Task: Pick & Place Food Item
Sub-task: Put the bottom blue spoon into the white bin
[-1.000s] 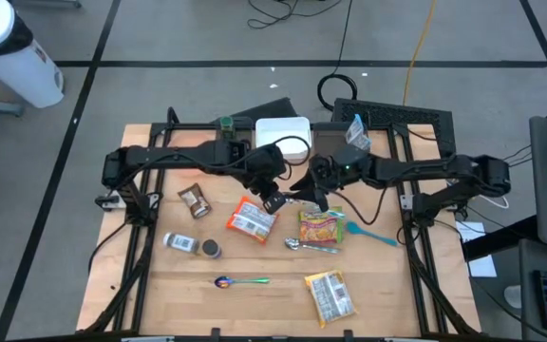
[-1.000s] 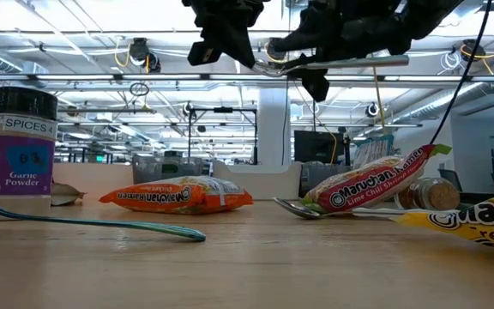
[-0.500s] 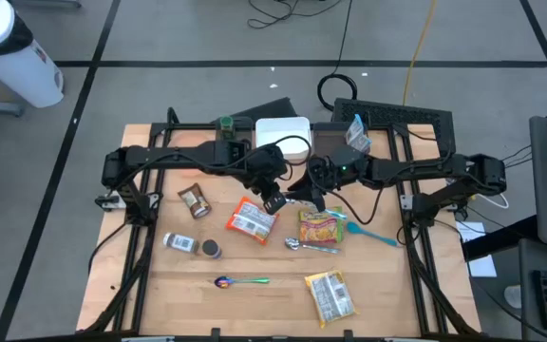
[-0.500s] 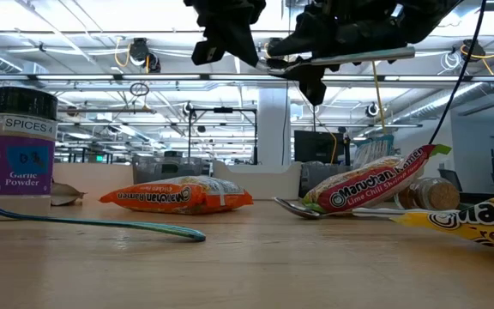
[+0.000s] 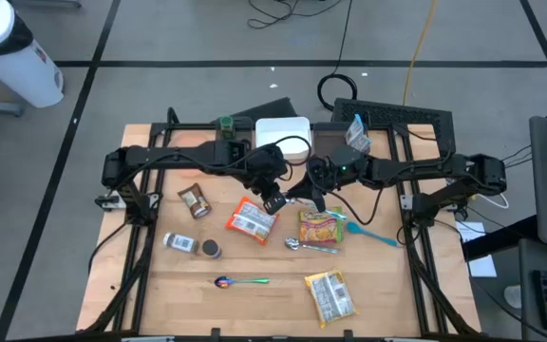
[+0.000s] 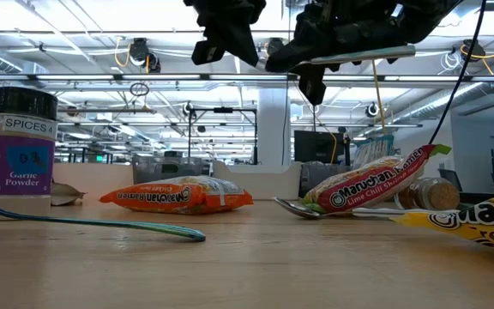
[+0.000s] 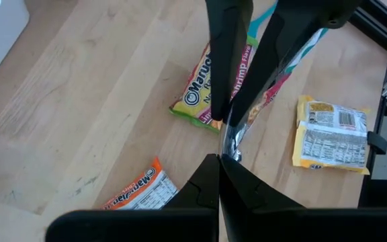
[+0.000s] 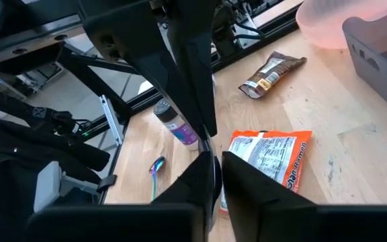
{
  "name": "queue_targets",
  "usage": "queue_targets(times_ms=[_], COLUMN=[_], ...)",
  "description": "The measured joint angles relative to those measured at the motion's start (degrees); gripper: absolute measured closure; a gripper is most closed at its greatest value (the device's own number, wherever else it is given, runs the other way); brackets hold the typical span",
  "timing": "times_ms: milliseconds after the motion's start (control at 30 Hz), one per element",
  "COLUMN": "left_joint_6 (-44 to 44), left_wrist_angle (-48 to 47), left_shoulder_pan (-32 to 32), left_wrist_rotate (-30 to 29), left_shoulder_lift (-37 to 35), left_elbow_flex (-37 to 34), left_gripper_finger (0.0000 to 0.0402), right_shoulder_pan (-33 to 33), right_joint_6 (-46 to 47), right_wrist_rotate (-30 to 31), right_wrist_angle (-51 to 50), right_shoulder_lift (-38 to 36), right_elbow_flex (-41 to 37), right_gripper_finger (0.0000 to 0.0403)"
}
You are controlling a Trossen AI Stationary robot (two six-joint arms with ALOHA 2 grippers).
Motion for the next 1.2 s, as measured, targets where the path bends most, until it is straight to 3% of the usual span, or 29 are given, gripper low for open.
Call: queue_targets(times_ms=[400,667,1200], left_joint_6=[-2.61,-3.0,-2.2], left_wrist_angle=[0.25,2.93,2.35], left_shoulder_pan=[0.46,3.39,8.18], left_wrist_rotate=[1.04,10.15,14.83], left_shoulder_lift=[0.0,0.0,-0.93], left_elbow_flex=[0.0,-0.07,-0.05], left_gripper_finger=[0.0383,0.0355,0.0237], right_shoulder_pan=[0.01,0.01,-3.12], right_joint_6=[-0.14,0.04,0.38], right_wrist_rotate=[-0.08,-0.33,0.02], right_wrist_angle=[-0.19,0.2,-0.66], right_shoulder_lift=[0.0,-0.07,-1.41], right_elbow_flex=[0.0,0.0,-0.04], right_gripper_finger=[0.0401,0.0402,0.0403])
